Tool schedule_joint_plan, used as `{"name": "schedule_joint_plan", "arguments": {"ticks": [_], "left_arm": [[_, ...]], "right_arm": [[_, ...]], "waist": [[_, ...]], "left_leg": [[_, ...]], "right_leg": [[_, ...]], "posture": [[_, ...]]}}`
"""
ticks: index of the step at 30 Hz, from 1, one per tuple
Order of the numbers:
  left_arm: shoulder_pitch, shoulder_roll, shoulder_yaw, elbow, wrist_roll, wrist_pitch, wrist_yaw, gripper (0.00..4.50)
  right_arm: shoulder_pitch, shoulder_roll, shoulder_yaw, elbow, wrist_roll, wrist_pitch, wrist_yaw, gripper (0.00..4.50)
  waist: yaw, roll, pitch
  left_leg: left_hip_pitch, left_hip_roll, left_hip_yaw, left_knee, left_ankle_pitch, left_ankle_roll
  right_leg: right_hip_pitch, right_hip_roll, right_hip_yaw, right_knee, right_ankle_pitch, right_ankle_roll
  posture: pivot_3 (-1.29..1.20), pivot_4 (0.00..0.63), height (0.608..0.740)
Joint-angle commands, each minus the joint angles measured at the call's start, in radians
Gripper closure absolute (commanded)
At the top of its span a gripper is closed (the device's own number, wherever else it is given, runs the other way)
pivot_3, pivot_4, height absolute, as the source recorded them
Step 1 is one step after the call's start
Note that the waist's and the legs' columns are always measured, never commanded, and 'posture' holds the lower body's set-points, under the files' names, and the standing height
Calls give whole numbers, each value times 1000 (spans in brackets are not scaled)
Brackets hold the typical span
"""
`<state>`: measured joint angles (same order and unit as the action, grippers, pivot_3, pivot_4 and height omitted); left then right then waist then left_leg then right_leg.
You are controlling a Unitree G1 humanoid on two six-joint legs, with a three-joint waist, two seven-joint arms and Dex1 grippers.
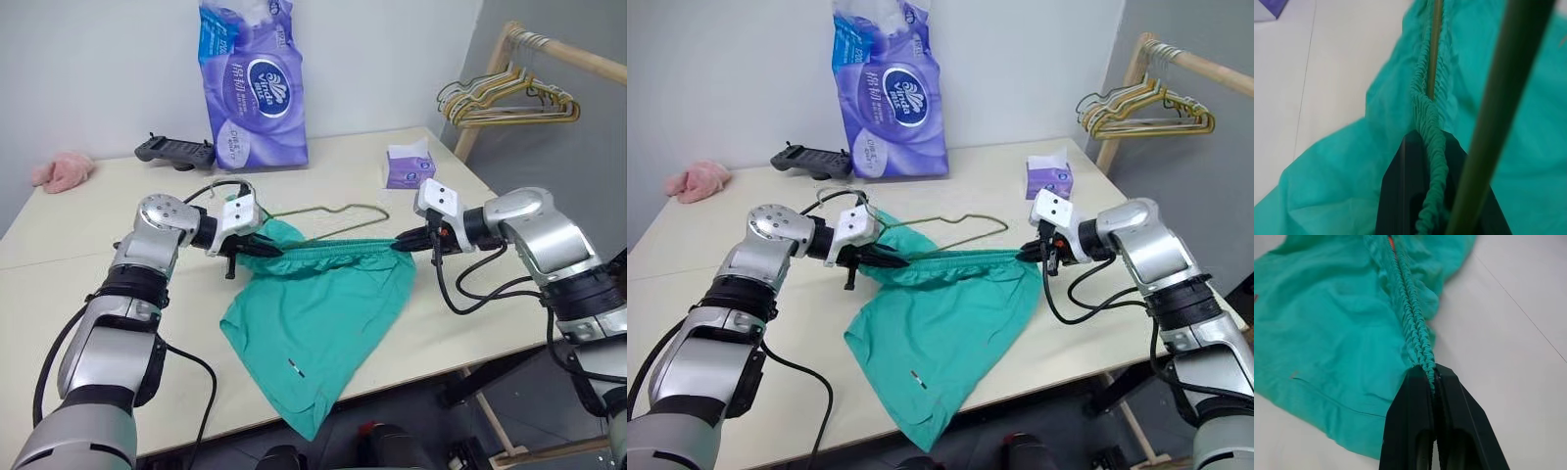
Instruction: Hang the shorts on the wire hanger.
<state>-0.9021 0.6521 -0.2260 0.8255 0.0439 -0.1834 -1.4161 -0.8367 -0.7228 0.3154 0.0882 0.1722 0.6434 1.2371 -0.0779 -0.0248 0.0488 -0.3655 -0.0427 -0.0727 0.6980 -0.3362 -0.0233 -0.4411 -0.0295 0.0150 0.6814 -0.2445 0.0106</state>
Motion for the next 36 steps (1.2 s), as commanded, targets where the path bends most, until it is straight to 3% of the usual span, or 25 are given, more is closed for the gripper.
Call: {"name": "schedule_joint_plan", "arguments": {"ticks": [1,12,22,36], "left_arm": [[-19,76,-12,72,74,-44,42,4500],[-57,64,-67,159,117,-158,89,4500],[-90,89,-166,220,239,-309,197,4500],[-139,68,-134,276,201,-309,233,4500]], "right_arm": [[-12,-68,-48,-56,2,79,-3,4486],[-54,-69,-49,-103,29,150,-27,4486],[-87,-69,-27,-115,37,160,-20,4486],[-46,-101,-11,-53,12,109,-19,4486]], "waist": [[0,0,0],[-1,0,0],[-1,0,0],[-2,0,0]], "left_leg": [[0,0,0,0,0,0],[0,0,0,0,0,0],[0,0,0,0,0,0],[0,0,0,0,0,0]], "right_leg": [[0,0,0,0,0,0],[0,0,0,0,0,0],[0,0,0,0,0,0],[0,0,0,0,0,0]], "posture": [[-39,43,740],[-53,35,740],[-55,29,740],[-47,34,740]]}}
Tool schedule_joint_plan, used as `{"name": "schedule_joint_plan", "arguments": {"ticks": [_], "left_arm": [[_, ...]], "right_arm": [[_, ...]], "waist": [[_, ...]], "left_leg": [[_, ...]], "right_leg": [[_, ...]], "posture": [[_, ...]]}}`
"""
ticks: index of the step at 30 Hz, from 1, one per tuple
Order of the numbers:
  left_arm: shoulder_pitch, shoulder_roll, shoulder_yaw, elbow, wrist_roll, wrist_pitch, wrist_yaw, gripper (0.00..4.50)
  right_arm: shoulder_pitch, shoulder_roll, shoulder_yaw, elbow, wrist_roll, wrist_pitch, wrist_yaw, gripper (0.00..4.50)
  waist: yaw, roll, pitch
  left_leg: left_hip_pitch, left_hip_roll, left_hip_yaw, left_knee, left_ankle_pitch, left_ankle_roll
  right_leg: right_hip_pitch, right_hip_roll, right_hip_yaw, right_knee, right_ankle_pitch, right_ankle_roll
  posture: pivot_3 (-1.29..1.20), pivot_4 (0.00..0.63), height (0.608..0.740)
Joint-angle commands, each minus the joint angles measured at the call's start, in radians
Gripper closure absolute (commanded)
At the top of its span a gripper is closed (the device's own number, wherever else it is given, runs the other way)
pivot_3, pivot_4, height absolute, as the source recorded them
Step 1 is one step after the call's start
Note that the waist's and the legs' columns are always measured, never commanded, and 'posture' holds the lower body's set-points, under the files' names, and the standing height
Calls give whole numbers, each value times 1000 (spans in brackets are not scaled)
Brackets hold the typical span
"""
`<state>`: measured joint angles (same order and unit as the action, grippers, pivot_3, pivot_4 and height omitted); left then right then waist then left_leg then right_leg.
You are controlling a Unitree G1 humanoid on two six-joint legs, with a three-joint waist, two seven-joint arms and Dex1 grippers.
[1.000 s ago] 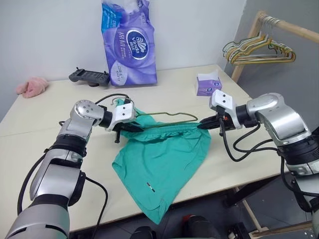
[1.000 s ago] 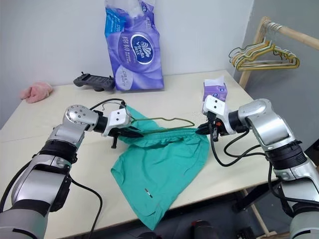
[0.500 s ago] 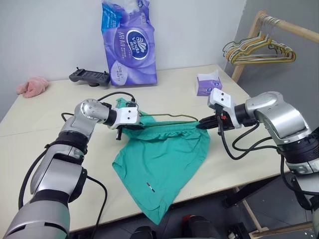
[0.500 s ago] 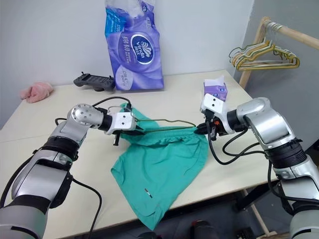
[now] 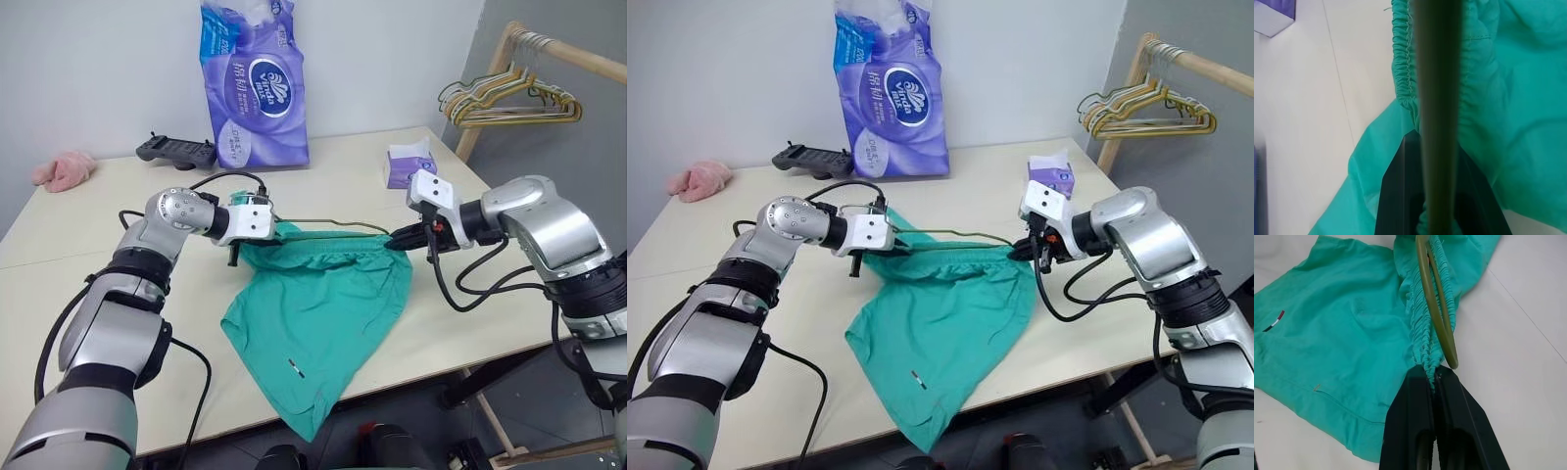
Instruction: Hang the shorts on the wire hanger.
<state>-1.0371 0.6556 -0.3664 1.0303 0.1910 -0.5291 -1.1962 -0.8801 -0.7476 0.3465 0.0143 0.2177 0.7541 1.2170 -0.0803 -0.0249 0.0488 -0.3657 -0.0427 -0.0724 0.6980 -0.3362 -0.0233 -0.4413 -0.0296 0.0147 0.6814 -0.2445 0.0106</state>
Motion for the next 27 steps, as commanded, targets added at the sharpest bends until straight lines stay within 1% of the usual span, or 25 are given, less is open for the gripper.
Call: {"name": "schedule_joint_plan", "arguments": {"ticks": [1,11,17,24,27], "left_arm": [[-4,65,7,71,54,36,15,4500],[-35,59,33,107,26,51,38,4500],[-59,44,38,132,19,49,71,4500],[-64,37,38,139,10,26,34,4500],[-65,34,43,140,-4,18,3,4500]], "right_arm": [[-1,-79,-43,21,-31,-2,1,4486],[36,-113,-44,28,-33,-19,10,4486],[66,-138,-42,41,-35,-39,13,4486],[60,-143,-43,66,-43,-62,4,4486],[50,-140,-43,109,-58,-84,-9,4486]], "waist": [[0,0,0],[3,0,0],[7,0,0],[9,0,0],[9,0,0]], "left_leg": [[0,0,0,0,0,0],[0,0,0,0,0,0],[0,0,1,0,0,0],[0,0,1,0,0,1],[0,0,1,0,0,1]], "right_leg": [[0,0,0,0,0,0],[0,0,0,0,0,0],[0,0,0,0,0,0],[0,0,0,0,0,0],[0,0,0,0,0,0]], "posture": [[-46,35,740],[-44,35,740],[-48,50,740],[-56,52,740],[-57,52,740]]}}
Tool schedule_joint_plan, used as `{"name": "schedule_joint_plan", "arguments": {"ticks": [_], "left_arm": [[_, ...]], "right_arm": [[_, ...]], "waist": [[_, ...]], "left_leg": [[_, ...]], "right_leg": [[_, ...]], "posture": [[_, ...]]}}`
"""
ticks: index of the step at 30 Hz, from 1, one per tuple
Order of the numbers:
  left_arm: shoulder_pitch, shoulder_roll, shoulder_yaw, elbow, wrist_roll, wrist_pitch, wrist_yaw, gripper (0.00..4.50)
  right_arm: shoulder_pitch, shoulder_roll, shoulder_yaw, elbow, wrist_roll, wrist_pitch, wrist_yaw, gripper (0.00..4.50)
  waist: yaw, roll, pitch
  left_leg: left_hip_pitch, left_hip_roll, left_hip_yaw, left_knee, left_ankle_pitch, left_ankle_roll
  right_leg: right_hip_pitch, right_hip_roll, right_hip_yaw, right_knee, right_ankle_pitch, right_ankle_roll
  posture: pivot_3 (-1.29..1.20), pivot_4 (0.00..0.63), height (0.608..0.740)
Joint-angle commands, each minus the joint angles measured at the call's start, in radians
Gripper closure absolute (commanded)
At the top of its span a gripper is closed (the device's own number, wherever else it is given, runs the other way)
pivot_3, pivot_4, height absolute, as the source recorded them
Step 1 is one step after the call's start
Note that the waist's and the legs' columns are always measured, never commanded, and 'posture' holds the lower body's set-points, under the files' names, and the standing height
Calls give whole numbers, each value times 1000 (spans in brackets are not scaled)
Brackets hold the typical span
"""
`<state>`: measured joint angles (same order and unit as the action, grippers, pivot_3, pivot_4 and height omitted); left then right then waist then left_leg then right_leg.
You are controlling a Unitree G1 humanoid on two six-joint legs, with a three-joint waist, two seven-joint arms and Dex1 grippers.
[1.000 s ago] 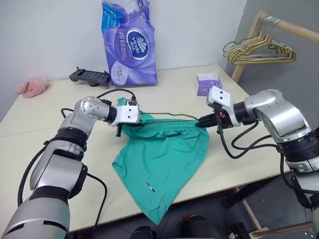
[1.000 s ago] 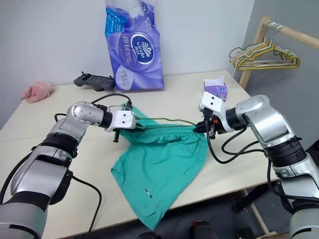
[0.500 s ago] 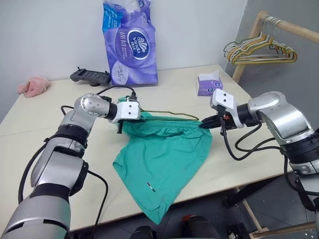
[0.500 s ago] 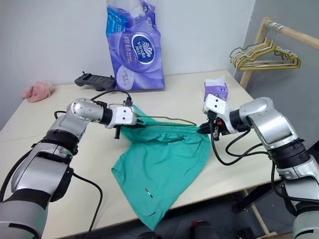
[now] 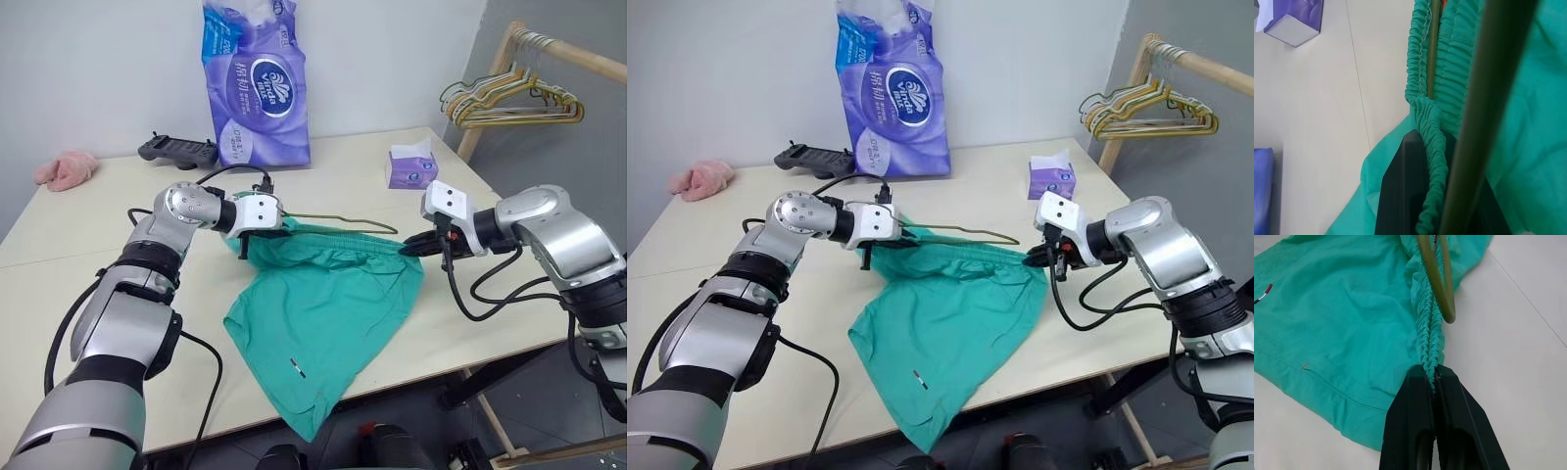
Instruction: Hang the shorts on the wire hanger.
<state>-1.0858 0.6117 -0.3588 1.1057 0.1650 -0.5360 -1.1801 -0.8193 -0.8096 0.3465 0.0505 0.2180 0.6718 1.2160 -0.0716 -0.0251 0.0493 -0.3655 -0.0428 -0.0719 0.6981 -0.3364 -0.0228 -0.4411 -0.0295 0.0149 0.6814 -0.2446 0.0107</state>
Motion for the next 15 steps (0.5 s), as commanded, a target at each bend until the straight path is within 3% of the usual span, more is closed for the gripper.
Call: {"name": "schedule_joint_plan", "arguments": {"ticks": [1,15], "left_arm": [[-17,78,36,66,21,27,-18,4500],[-39,95,-44,103,135,-8,84,4500]], "right_arm": [[-14,-78,-43,85,-61,-9,-10,4486],[-39,-108,-48,21,-46,1,7,4486]], "waist": [[0,0,0],[4,0,0]], "left_leg": [[0,0,0,0,0,0],[0,0,0,0,0,0]], "right_leg": [[0,0,0,0,0,0],[0,0,0,0,0,0]], "posture": [[-57,52,740],[-63,50,740]]}}
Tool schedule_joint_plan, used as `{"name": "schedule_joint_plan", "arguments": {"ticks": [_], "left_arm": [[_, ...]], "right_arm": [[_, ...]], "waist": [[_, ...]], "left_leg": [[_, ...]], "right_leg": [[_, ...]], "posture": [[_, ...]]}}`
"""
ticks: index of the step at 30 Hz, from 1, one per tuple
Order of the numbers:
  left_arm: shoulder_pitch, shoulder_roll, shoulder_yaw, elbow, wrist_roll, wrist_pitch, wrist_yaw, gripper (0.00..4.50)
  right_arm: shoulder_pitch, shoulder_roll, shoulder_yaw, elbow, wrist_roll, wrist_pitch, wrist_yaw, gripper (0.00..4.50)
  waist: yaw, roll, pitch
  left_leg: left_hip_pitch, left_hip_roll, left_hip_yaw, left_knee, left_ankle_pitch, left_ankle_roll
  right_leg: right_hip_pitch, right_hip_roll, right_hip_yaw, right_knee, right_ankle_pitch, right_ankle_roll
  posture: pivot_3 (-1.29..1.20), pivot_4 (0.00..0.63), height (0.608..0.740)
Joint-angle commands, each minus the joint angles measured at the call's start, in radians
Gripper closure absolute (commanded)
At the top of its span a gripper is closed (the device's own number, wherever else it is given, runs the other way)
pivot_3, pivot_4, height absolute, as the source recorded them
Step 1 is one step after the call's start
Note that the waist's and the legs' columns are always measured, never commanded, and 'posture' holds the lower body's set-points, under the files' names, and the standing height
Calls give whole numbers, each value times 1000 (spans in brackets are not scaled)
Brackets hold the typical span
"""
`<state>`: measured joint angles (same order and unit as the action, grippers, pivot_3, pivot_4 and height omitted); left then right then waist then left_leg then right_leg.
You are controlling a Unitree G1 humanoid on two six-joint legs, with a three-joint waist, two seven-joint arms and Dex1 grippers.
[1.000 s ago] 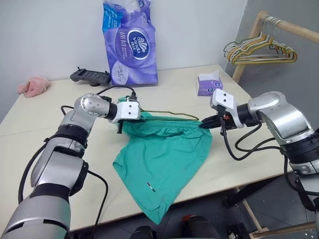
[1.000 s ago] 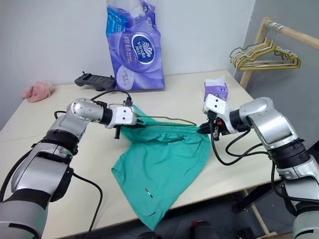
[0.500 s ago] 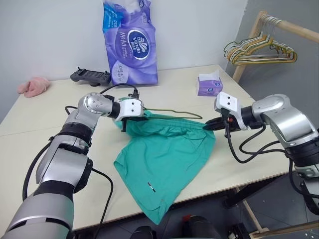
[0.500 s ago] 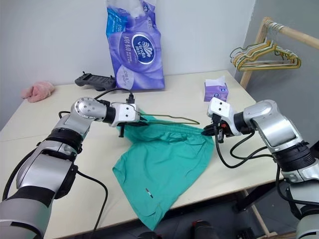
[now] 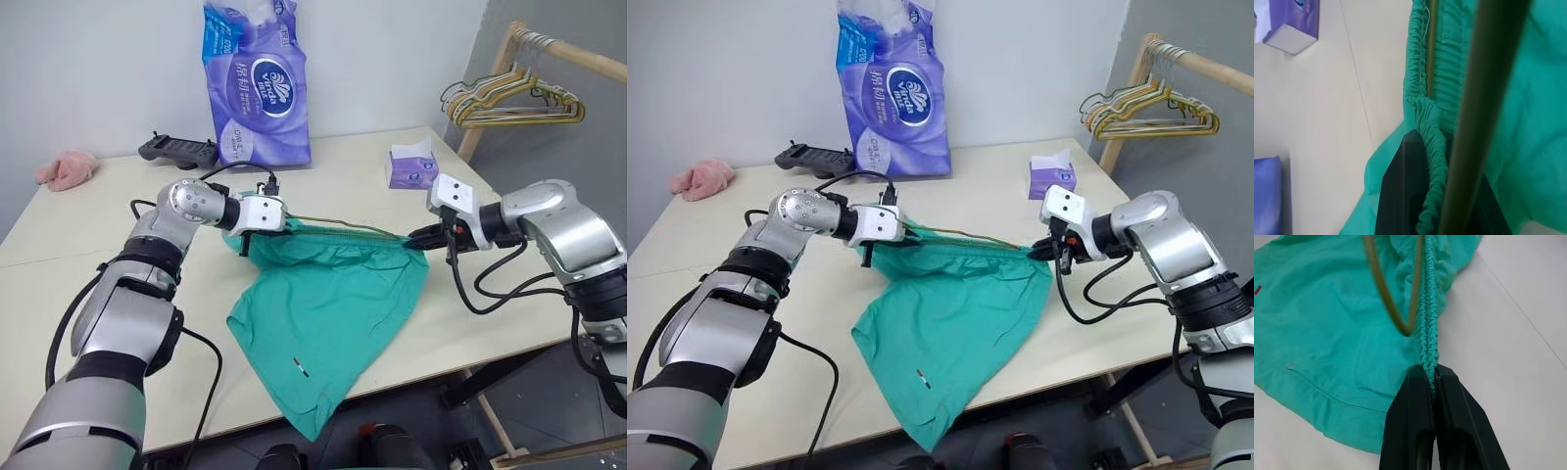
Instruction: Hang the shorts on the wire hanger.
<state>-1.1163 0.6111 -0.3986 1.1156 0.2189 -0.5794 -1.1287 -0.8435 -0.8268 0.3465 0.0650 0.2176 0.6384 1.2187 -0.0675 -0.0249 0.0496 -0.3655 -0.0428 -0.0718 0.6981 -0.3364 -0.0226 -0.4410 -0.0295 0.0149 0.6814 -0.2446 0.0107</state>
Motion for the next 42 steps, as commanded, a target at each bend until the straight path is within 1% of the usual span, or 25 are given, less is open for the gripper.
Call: {"name": "schedule_joint_plan", "arguments": {"ticks": [1,7,22,29,36,42], "left_arm": [[-11,93,-4,94,81,37,35,4500],[-27,79,-14,108,82,46,53,4500],[-35,72,-54,118,101,36,81,4500],[-37,93,-99,119,143,5,51,4500],[-65,103,-152,128,201,2,116,4500],[-83,105,-158,143,201,2,120,4500]], "right_arm": [[-15,-91,-48,-3,-44,41,5,4486],[11,-112,-56,-75,-29,70,10,4486],[37,-146,-66,-150,-18,94,5,4486],[2,-142,-58,-118,-34,75,4,4486],[-45,-136,-28,-105,-42,55,33,4486],[-60,-149,-5,-75,-73,8,46,4486]], "waist": [[1,0,0],[5,0,0],[5,0,0],[5,0,0],[4,0,0],[5,0,0]], "left_leg": [[0,0,0,0,0,0],[0,0,0,0,0,0],[0,0,0,0,0,0],[0,0,1,0,0,0],[0,0,1,0,0,0],[0,0,1,0,0,0]], "right_leg": [[0,0,0,0,0,0],[0,0,0,0,0,0],[0,0,0,0,0,0],[0,0,0,0,0,0],[0,0,0,0,0,0],[0,0,0,0,0,0]], "posture": [[-67,48,740],[-78,42,740],[-97,27,740],[-98,33,740],[-93,36,740],[-93,38,740]]}}
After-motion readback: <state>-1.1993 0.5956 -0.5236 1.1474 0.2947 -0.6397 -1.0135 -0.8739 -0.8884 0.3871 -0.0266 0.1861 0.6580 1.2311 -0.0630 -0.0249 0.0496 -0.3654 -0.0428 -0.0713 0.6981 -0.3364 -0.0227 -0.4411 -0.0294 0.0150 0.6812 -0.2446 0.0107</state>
